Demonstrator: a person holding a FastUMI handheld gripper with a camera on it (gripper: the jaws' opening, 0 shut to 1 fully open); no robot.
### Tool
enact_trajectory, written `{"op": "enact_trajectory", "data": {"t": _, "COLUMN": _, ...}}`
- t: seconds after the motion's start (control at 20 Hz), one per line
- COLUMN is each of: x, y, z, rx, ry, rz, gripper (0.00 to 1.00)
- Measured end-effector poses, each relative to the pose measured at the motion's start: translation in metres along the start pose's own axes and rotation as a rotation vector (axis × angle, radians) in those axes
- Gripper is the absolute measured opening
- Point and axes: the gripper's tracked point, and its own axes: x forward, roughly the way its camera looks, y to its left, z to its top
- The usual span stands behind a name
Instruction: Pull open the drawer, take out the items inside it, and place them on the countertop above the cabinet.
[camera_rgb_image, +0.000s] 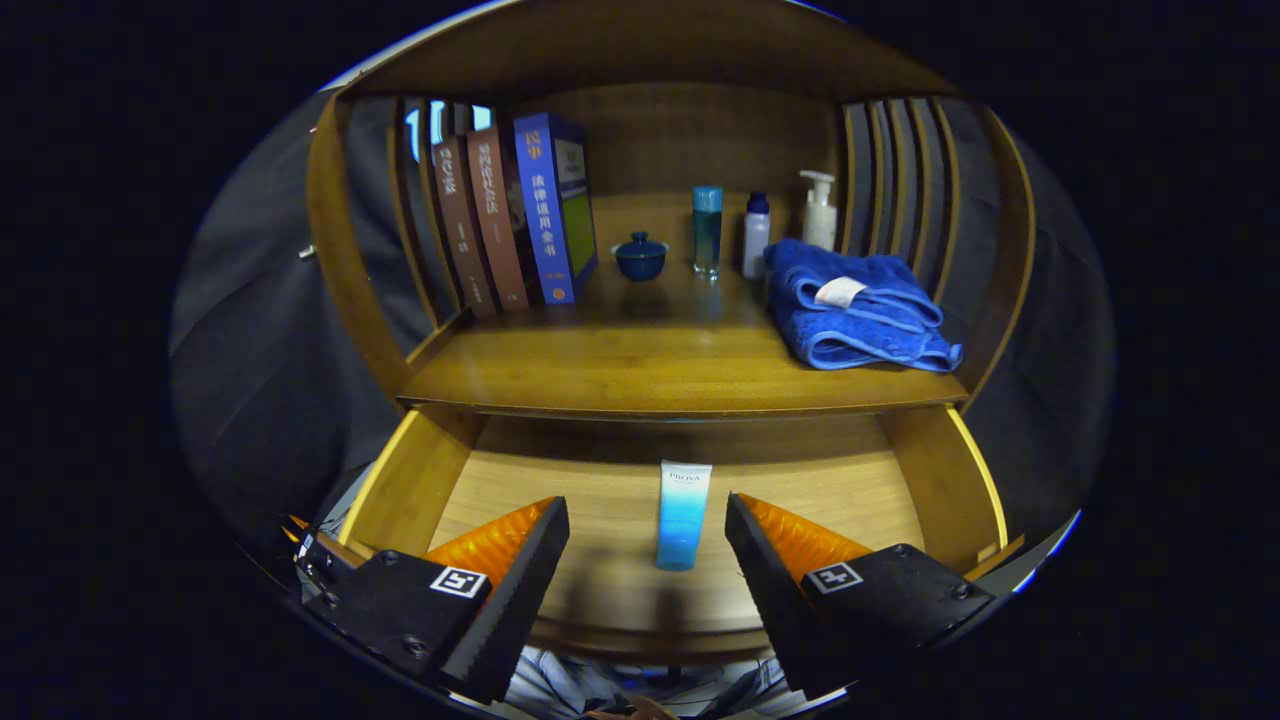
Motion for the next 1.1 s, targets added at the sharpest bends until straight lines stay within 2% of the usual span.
{"op": "enact_trajectory", "data": {"t": 0.3, "x": 0.054, "y": -0.008, "z": -0.038, "rx": 0.035, "ry": 0.272, "rz": -0.025, "gripper": 1.0}}
{"op": "enact_trajectory", "data": {"t": 0.65, "x": 0.085, "y": -0.023, "z": -0.066, "rx": 0.118, "ry": 0.472, "rz": -0.078, "gripper": 0.99}}
{"op": "enact_trajectory", "data": {"t": 0.8, "x": 0.096, "y": -0.026, "z": -0.06, "rx": 0.13, "ry": 0.545, "rz": -0.085, "gripper": 0.93}}
{"op": "enact_trajectory", "data": {"t": 0.9, "x": 0.101, "y": -0.029, "z": -0.033, "rx": 0.125, "ry": 0.545, "rz": -0.082, "gripper": 0.89}}
{"op": "enact_trajectory", "data": {"t": 1.1, "x": 0.111, "y": -0.025, "z": -0.006, "rx": 0.056, "ry": 0.555, "rz": -0.076, "gripper": 0.58}}
